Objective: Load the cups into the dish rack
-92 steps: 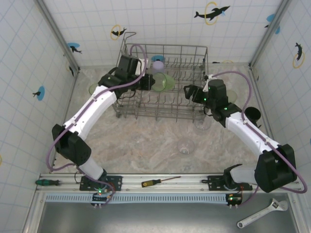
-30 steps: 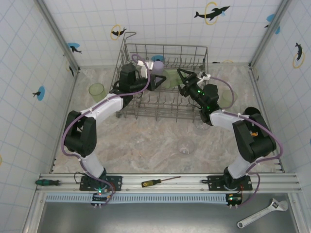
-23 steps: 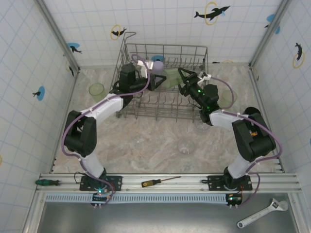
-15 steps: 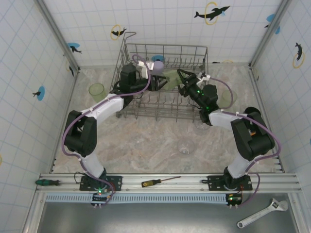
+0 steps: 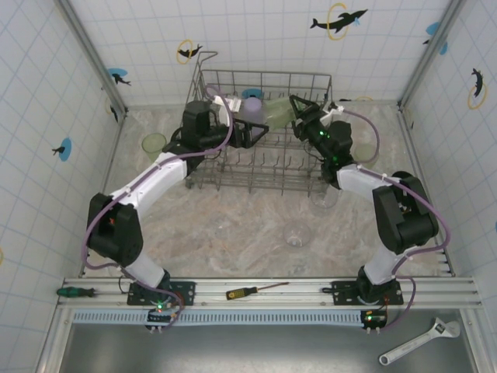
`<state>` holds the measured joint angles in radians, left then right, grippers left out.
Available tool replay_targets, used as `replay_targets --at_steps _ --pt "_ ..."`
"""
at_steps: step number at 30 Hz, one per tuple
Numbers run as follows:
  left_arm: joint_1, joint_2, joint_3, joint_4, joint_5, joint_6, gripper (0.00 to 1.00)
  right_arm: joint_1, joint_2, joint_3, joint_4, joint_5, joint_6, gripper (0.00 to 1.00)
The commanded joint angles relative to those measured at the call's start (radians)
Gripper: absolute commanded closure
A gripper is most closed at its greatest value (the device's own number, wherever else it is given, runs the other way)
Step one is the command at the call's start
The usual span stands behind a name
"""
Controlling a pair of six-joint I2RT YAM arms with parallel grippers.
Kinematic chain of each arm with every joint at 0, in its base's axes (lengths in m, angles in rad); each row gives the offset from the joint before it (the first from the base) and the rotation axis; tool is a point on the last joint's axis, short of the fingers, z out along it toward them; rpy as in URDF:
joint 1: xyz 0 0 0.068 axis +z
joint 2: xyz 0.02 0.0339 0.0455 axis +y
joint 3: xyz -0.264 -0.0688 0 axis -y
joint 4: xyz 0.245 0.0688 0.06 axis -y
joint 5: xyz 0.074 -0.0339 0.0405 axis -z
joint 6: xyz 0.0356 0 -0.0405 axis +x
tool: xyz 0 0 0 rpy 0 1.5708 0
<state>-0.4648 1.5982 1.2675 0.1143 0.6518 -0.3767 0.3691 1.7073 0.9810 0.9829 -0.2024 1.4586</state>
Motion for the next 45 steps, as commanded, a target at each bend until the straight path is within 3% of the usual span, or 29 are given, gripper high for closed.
replay_targets --at_steps 1,9,15,22,27,45 --pt "0.0 -0.055 -0.003 -0.116 -0.077 0.09 0.03 -0.019 0.027 0.067 -0.048 0.028 -0.087 0.5" --pt "-0.001 -0.173 -0.115 -0.134 -0.247 0.147 0.03 -0.04 0.069 0.19 -0.227 0.086 -0.304 0.51" --pt "-0.002 -0.188 -0.166 -0.143 -0.318 0.195 0.03 -0.039 0.119 0.34 -0.412 0.136 -0.528 0.51" --pt "-0.005 -0.198 -0.184 -0.147 -0.333 0.212 0.03 -0.034 0.181 0.445 -0.508 0.203 -0.722 0.51" --pt "-0.013 -0.187 -0.194 -0.171 -0.426 0.26 0.03 -0.018 0.243 0.53 -0.589 0.252 -0.849 0.51" --pt "-0.021 -0.141 -0.189 -0.196 -0.473 0.291 0.03 0.015 0.458 0.795 -0.721 0.368 -1.08 0.51"
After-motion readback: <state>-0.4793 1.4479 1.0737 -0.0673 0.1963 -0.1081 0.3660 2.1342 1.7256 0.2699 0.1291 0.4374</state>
